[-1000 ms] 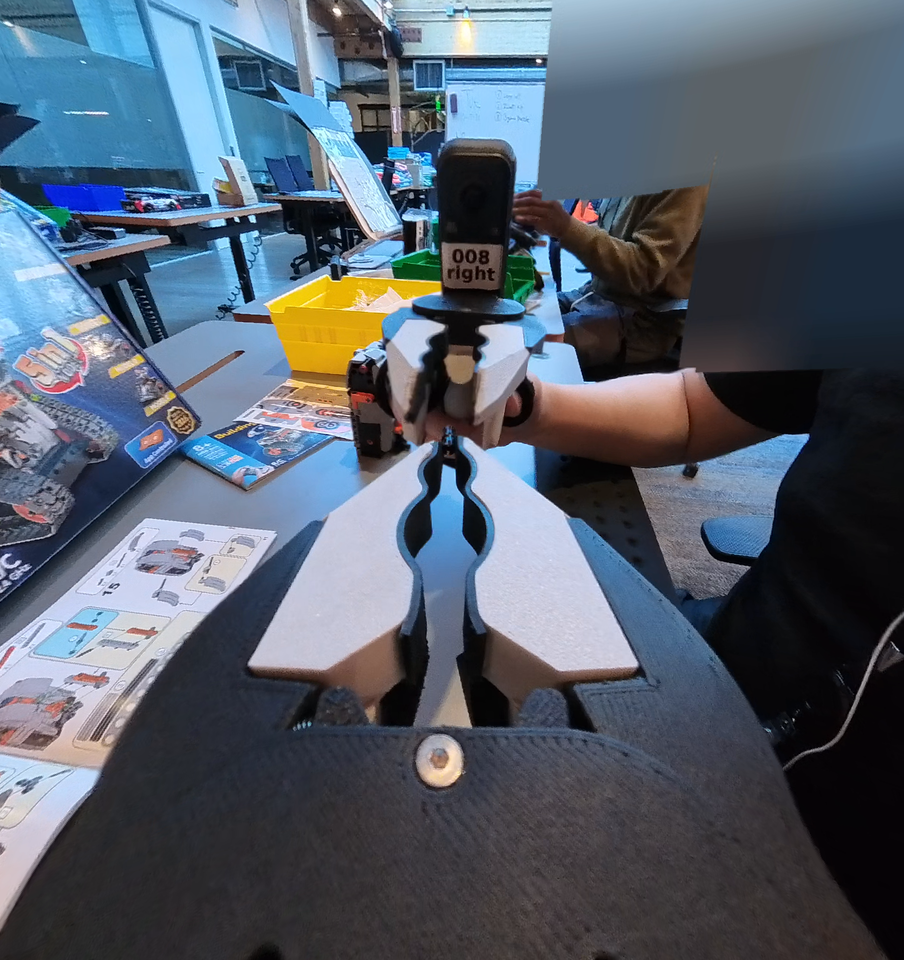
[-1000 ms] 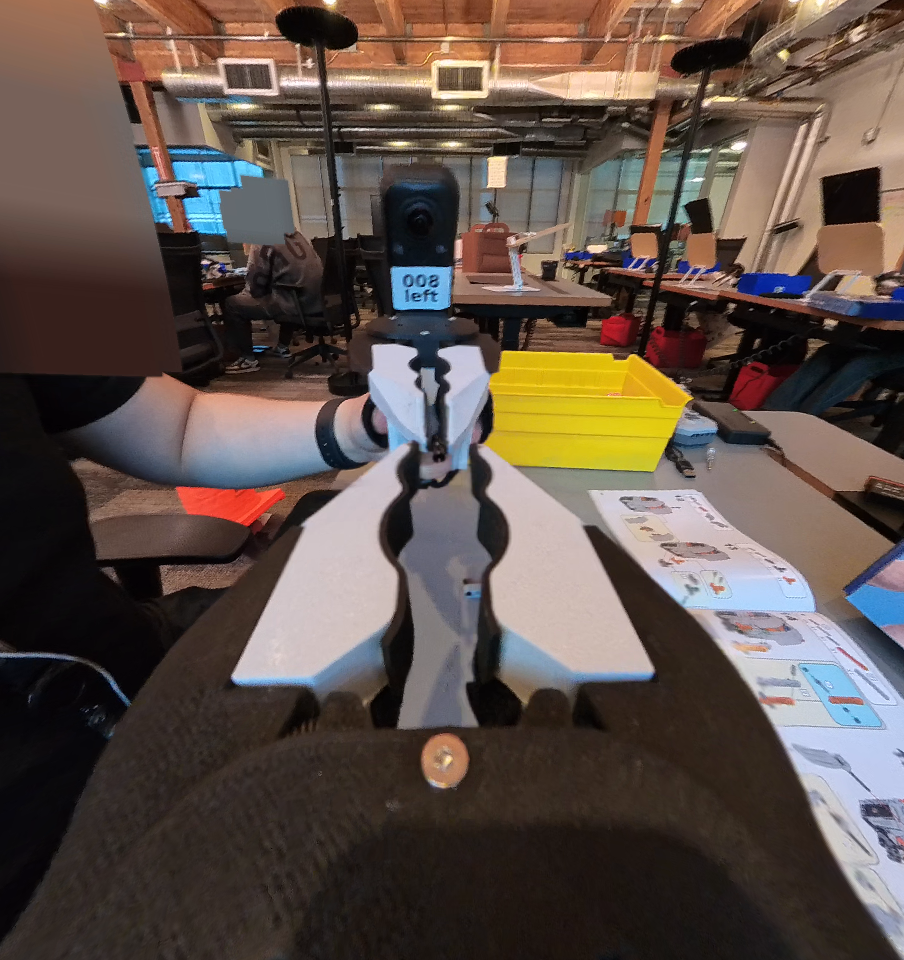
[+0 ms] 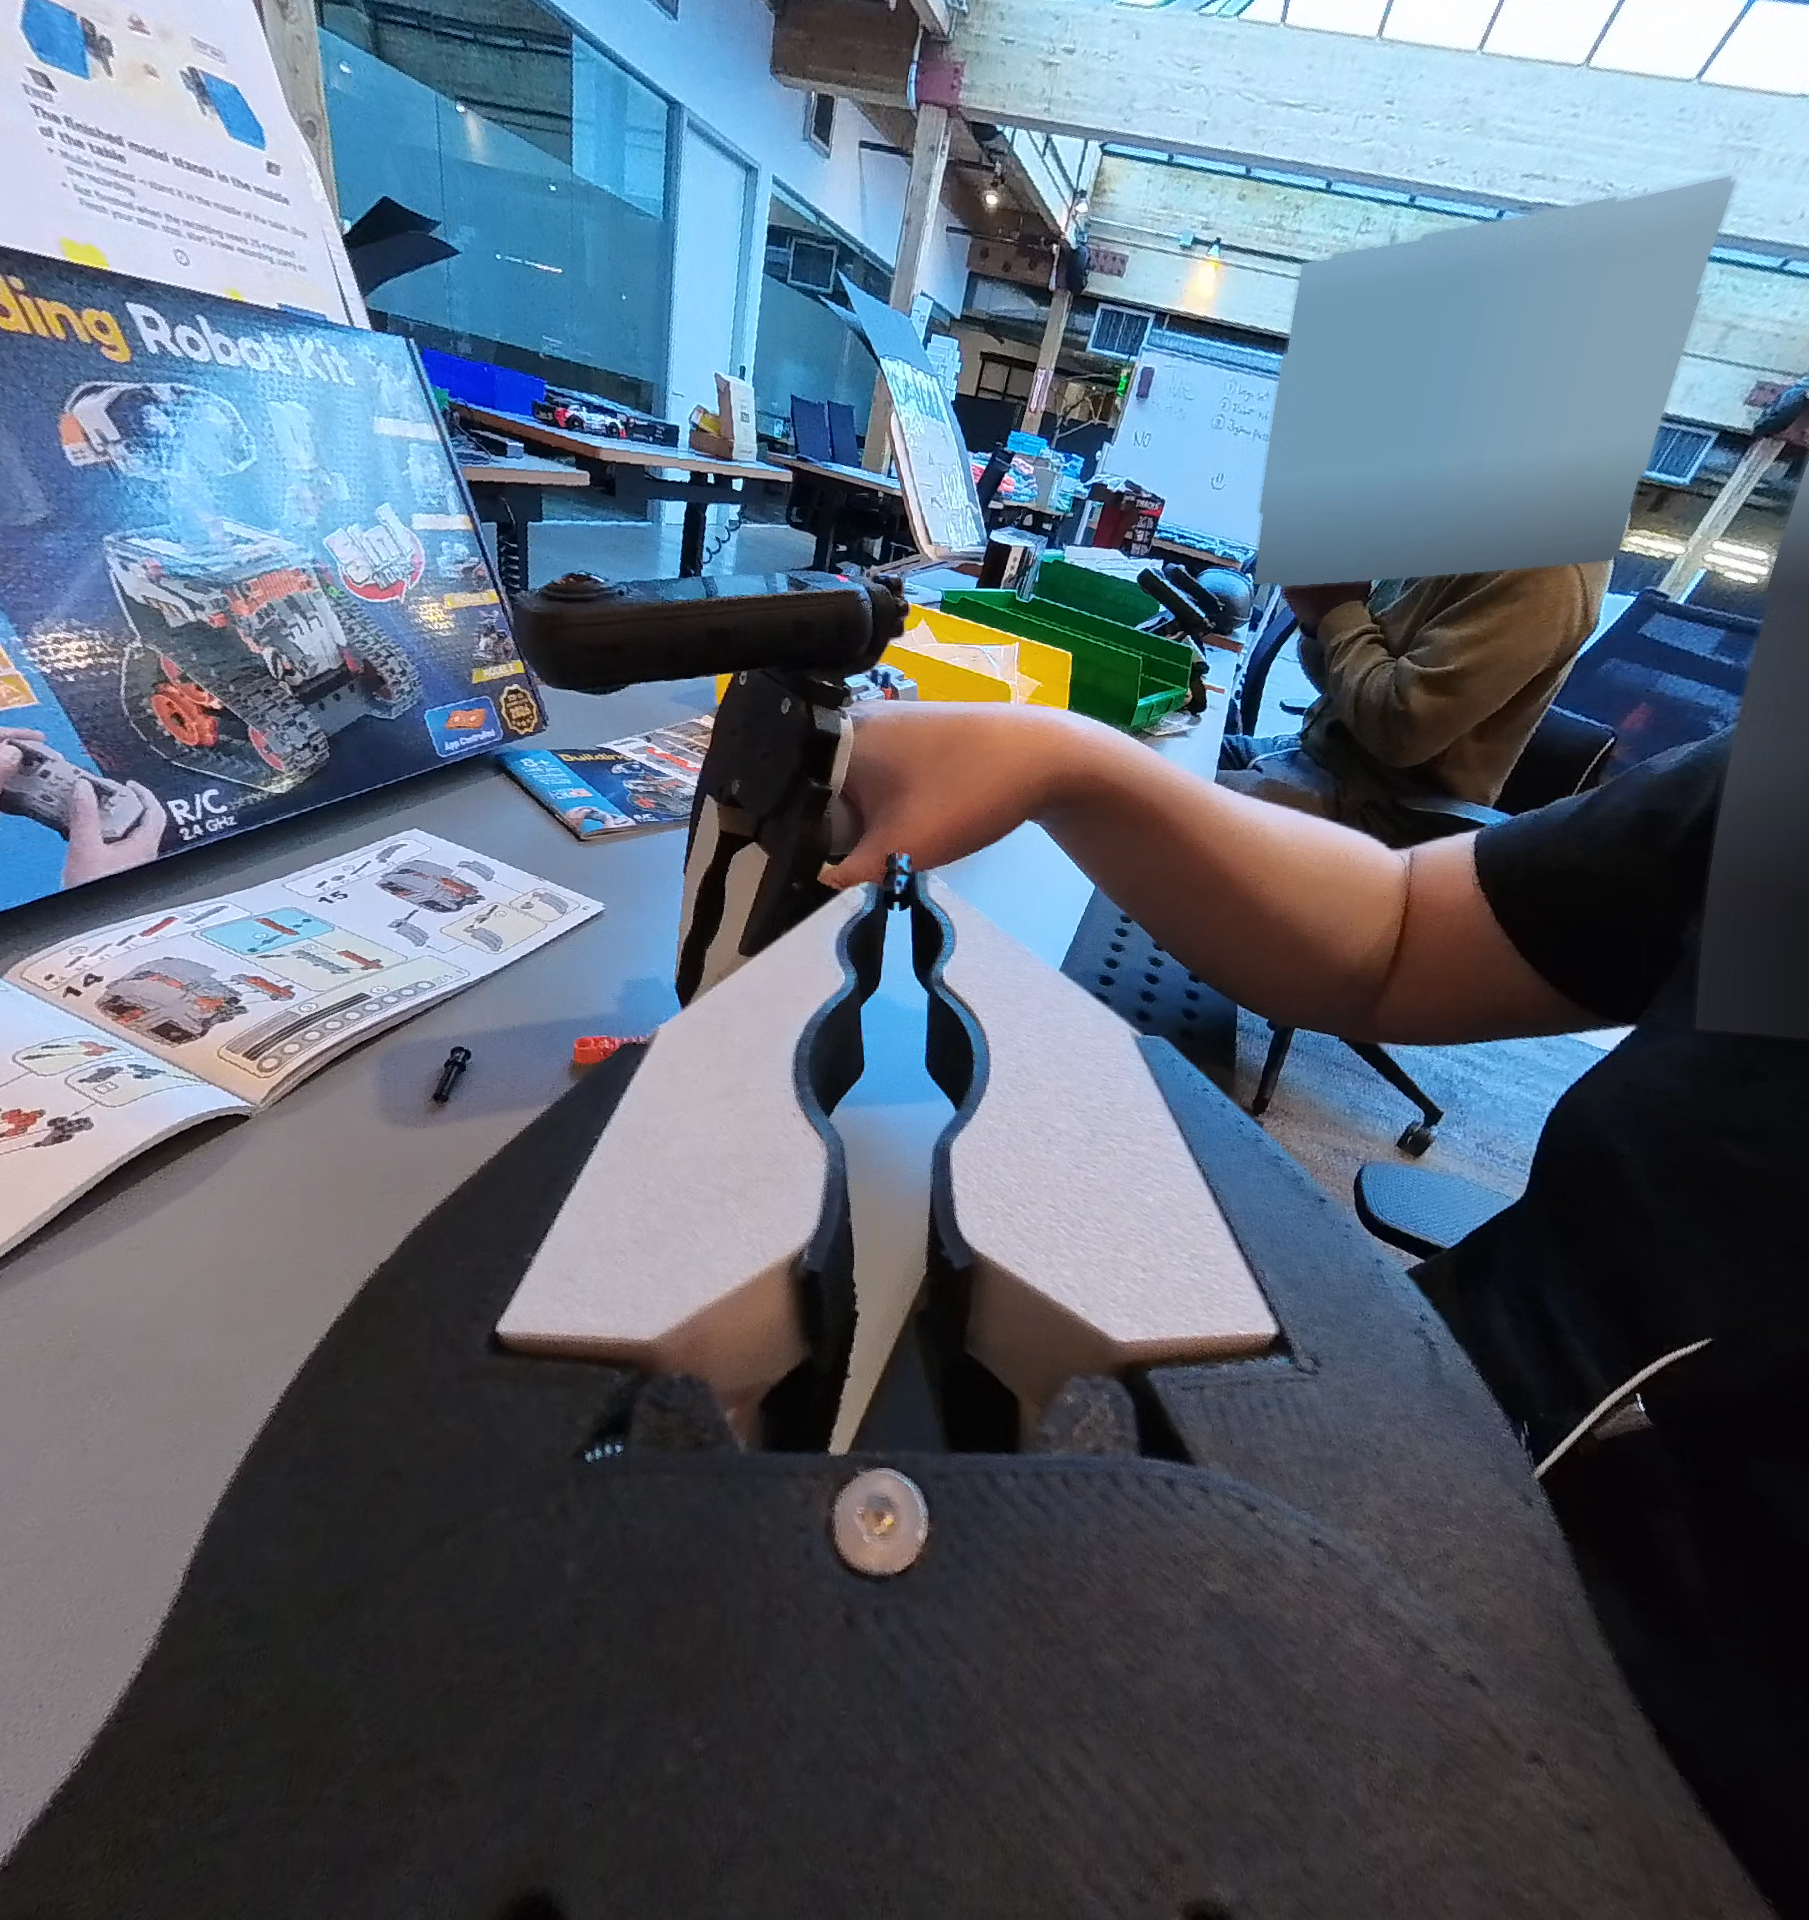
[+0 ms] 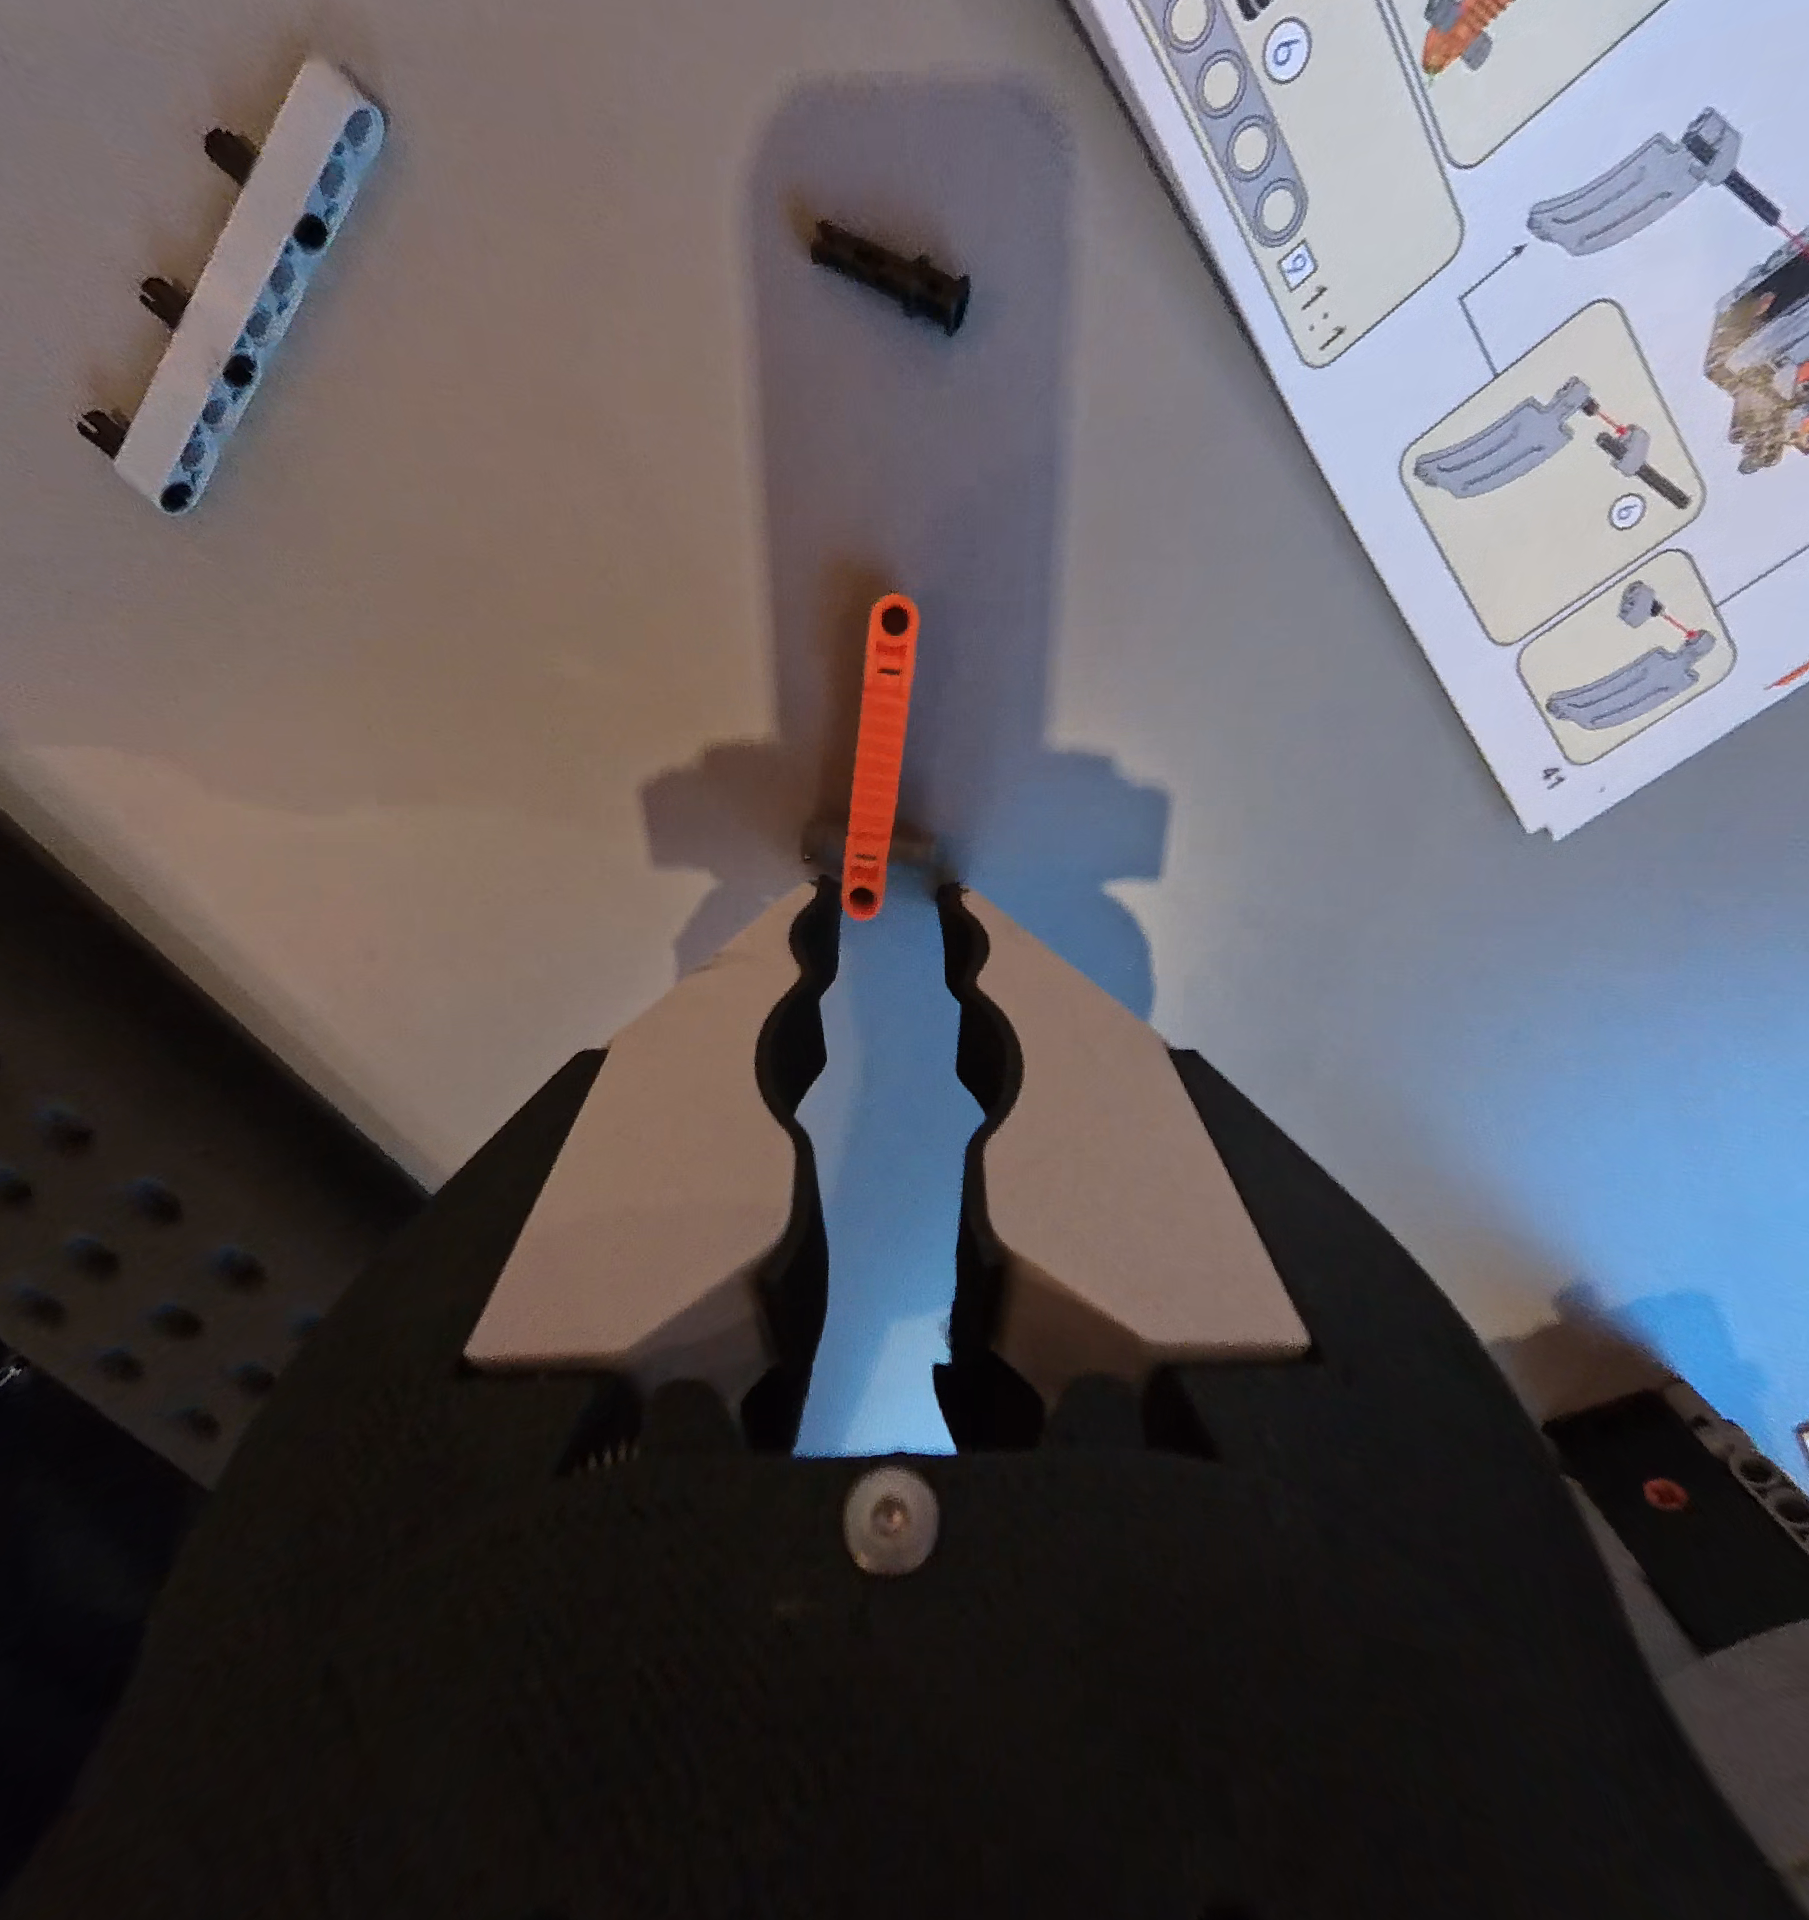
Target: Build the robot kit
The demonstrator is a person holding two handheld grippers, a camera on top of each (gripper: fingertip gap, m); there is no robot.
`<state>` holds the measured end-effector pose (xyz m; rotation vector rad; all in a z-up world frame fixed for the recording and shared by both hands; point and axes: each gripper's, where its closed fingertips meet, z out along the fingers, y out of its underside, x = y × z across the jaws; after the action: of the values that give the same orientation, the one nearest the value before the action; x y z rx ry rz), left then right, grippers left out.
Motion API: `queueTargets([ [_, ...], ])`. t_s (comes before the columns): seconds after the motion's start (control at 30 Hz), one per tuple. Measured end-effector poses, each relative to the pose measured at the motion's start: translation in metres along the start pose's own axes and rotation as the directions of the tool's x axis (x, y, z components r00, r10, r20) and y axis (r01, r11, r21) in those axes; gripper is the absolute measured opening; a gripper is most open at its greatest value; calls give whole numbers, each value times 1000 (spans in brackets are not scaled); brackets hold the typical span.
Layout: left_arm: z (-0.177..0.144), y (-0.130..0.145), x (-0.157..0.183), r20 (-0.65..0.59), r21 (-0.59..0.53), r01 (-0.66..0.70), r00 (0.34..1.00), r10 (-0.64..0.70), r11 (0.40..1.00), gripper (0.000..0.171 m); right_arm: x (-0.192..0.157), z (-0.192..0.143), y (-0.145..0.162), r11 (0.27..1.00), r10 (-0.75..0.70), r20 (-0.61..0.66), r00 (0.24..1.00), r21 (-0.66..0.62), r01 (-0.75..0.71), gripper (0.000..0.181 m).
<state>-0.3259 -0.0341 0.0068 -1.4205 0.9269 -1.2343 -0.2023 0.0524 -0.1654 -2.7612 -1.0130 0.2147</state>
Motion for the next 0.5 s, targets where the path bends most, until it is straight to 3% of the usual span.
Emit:
queueTargets([
  [0.5, -8, 6, 0, -28, 0, 33, 999, -33, 999, 1, 1, 1, 0, 998, -31, -55, 998, -54, 28, 11],
])
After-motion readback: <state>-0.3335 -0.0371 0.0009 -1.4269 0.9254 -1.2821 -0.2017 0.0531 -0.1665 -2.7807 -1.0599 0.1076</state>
